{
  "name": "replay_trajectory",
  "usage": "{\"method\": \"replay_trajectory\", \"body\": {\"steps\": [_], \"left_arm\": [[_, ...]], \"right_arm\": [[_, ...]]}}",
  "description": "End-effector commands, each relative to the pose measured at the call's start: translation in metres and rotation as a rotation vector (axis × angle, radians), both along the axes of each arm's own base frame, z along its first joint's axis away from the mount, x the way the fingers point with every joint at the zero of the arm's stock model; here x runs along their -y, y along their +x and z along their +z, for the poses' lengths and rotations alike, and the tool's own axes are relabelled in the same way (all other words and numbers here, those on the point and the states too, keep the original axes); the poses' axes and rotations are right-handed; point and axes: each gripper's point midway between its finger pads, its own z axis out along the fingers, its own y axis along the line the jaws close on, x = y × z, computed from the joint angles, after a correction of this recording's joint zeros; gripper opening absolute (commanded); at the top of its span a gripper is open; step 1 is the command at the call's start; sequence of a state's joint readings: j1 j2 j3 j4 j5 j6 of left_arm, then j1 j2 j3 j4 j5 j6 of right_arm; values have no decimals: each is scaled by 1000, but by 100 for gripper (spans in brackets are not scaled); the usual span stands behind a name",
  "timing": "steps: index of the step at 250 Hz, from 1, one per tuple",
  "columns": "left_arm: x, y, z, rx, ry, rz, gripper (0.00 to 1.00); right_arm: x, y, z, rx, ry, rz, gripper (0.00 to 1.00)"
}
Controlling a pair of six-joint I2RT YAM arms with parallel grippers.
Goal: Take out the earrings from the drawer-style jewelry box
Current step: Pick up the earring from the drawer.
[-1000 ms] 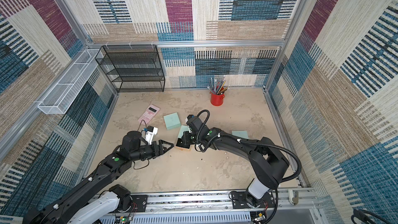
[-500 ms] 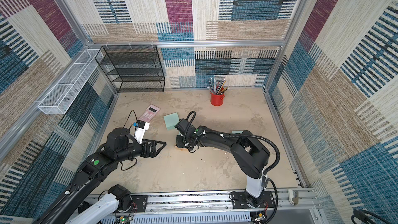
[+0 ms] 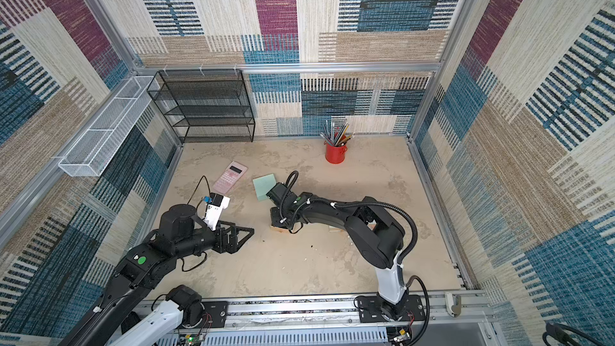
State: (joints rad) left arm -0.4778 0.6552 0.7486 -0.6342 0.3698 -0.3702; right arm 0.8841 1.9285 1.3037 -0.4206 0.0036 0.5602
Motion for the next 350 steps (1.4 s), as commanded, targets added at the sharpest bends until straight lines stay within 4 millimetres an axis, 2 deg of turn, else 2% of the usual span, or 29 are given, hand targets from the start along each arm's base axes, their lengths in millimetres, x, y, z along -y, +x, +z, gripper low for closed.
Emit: {"method": "replay_trajectory", "body": {"steps": [1,60,141,259,350], "left_arm": [[0,-1,-1,12,10,-13,99],[0,-1,-1,10,9,-15,99],[0,-1,-2,8,10,-13,99],[0,0,-4,-3,2,-9,99],[1,1,-3,-3,-4,-10,99]], "right_arm": [[0,2,-3,5,-16,-6,25],[6,2,-13,-2,-41,-26,25],[9,7,-18,7,-76,-45,23],[3,7,-9,18,-27,-45,12],[2,3,4,17,12,-39,10]]}}
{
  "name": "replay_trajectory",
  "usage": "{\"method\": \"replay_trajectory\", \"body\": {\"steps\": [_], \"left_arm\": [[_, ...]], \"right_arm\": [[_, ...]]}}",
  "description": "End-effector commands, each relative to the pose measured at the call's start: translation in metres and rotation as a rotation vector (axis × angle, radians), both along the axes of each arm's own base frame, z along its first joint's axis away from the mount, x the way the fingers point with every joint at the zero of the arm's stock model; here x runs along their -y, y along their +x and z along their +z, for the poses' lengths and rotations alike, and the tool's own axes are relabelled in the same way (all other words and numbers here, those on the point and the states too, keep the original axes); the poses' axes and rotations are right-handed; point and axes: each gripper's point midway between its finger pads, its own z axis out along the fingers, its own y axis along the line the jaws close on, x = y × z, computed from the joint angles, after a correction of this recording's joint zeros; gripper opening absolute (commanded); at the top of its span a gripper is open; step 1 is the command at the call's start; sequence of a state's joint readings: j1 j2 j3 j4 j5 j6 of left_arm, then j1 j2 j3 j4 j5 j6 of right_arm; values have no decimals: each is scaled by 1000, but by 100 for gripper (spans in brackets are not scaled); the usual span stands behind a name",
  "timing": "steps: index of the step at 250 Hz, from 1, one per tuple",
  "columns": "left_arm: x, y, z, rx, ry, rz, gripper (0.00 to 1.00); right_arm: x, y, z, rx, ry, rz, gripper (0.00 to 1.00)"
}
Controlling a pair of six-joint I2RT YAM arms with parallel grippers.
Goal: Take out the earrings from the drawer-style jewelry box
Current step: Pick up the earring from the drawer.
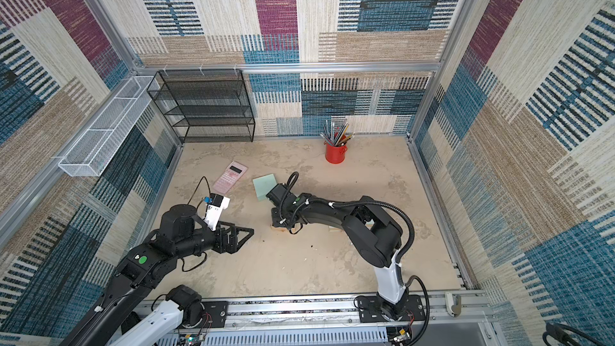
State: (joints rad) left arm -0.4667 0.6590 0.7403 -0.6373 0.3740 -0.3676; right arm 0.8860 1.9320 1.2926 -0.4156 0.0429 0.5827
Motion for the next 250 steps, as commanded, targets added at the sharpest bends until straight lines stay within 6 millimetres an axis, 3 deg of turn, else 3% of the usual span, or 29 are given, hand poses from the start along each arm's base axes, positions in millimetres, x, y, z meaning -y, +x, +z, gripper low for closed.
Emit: {"method": "replay_trajectory", "body": {"steps": [1,60,139,182,250], "left_arm": [[2,0,2,10,-11,-16,99],[2,0,1,7,-11,-15,99],[3,0,1,5,-13,-17,99],[4,0,0,0,-16,-19,99],[7,0,0,-9,-32,-34,99]], "right_arm": [[-4,0,8,5,33,-1,10],[-5,-2,13,1,51,3,9],[2,-14,46,15,119,3,9],[26,-37,53,-20,136,-10,9],[97,-76,38,-120,152,-118,9]]}}
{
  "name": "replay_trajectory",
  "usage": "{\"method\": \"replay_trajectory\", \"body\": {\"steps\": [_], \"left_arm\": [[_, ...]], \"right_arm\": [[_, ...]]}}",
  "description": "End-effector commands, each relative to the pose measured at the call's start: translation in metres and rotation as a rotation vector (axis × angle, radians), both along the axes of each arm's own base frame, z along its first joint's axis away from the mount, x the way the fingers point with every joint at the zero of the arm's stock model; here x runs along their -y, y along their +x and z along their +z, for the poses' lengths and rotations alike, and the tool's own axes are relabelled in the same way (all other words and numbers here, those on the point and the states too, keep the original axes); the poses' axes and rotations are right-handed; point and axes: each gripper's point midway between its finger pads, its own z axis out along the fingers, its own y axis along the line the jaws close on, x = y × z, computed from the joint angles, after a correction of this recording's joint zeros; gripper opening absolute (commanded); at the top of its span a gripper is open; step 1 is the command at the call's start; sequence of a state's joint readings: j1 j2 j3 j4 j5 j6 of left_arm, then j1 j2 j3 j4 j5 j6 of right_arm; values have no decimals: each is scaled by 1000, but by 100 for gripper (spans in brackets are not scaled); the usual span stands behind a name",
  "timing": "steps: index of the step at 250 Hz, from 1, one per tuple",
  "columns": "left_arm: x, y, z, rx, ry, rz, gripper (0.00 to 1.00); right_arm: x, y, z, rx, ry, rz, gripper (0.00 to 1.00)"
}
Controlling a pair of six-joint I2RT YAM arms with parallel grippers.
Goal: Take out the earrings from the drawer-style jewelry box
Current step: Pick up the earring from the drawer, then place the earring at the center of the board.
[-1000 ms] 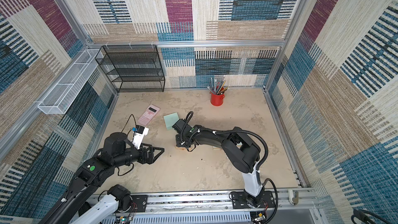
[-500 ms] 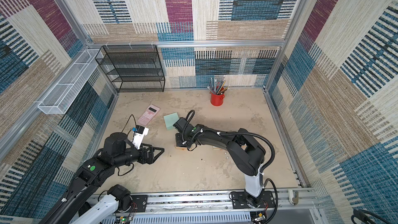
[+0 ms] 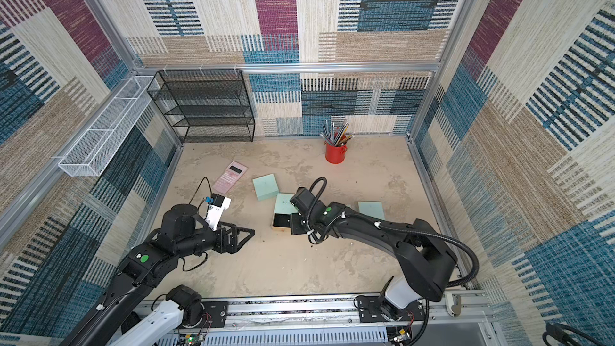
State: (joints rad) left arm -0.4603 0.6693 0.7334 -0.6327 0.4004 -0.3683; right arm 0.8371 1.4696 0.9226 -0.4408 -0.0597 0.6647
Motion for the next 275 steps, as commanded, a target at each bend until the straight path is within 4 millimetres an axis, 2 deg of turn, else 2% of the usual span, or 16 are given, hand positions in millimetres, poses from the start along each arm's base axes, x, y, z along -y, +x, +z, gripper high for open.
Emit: {"method": "replay_trajectory", "body": {"steps": [1,24,46,74,125,275], "left_arm": [[4,1,3,9,-24,-19,99],[5,1,3,10,-28,-21,98],[5,1,4,10,-32,-20,99],[5,1,3,9,-33,-22,99],[5,1,4,11,-32,-19,98],[5,2,2,6,-32,-16,98]], "right_arm": [[22,-15,-8,-69,18,-50,9],[39,-22,-18,-95,20,-79,9],[48,-27,-29,-119,-1,-88,9],[55,-31,-44,-148,-44,-94,9],[58,-31,-59,-174,-87,-94,9],[74,-24,-71,-162,-174,-136,10]]}}
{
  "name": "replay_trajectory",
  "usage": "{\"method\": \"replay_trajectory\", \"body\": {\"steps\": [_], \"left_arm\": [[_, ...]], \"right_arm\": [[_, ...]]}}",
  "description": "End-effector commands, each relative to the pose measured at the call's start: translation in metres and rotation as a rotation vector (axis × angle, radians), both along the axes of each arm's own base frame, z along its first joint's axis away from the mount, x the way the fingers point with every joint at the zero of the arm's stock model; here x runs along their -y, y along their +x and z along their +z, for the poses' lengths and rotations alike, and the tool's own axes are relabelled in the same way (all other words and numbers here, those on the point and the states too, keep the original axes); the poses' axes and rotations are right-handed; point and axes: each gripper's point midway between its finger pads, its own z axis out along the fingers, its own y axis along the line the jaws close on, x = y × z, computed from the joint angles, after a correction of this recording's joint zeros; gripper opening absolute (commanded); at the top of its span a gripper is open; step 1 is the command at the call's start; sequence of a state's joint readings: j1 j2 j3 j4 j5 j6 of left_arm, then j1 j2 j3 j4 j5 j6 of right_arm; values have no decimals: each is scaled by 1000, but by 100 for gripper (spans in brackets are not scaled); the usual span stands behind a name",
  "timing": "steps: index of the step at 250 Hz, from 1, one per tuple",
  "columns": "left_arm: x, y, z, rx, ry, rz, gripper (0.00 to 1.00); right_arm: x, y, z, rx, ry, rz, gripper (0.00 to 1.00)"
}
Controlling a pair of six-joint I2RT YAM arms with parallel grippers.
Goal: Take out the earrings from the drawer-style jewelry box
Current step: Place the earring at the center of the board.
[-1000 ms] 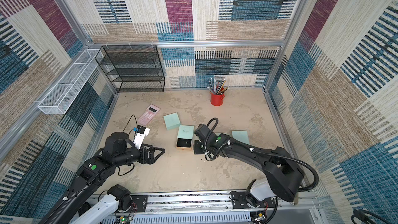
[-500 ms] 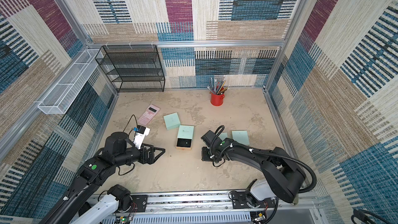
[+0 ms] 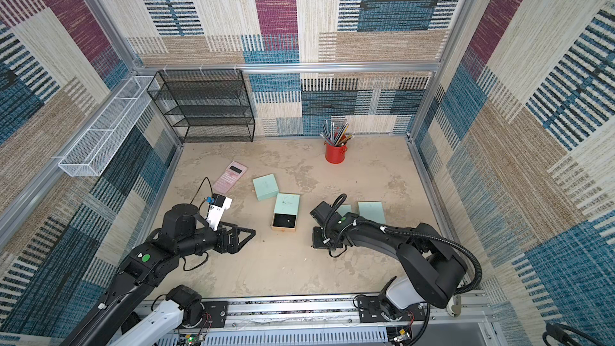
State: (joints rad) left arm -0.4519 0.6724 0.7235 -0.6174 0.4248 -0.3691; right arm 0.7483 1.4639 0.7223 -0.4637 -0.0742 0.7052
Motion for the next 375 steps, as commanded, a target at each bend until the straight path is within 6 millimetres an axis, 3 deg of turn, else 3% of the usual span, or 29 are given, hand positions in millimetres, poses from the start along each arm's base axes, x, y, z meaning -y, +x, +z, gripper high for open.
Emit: {"method": "replay_trajectory", "body": {"steps": [1,124,240,340,375], "left_arm": [[2,2,3,11,-17,-4,99],[3,3,2,4,-19,-4,99],[3,3,3,7,-22,-4,98],[3,3,2,5,-21,-4,99],[3,3,2,4,-22,-4,99]], "right_arm": [[8,3,-2,13,-43,-14,10],[7,6,-10,5,-52,-17,14],[9,5,-4,12,-48,-26,20],[-4,13,20,64,27,-7,22],[-14,25,47,136,73,13,24]]}}
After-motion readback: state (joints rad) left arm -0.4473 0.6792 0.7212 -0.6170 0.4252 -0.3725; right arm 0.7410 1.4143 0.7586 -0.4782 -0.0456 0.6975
